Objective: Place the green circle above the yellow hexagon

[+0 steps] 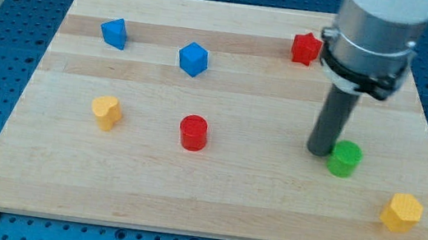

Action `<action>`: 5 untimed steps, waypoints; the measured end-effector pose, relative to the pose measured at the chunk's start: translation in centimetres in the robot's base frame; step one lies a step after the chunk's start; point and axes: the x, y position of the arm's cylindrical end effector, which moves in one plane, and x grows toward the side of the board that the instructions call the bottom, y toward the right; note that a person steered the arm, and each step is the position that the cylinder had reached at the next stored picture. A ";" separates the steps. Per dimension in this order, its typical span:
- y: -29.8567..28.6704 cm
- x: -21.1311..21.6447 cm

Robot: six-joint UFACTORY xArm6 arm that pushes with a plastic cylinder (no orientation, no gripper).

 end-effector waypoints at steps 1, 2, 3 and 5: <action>0.1 0.1; -2.3 -0.6; -2.3 -0.4; 2.6 1.6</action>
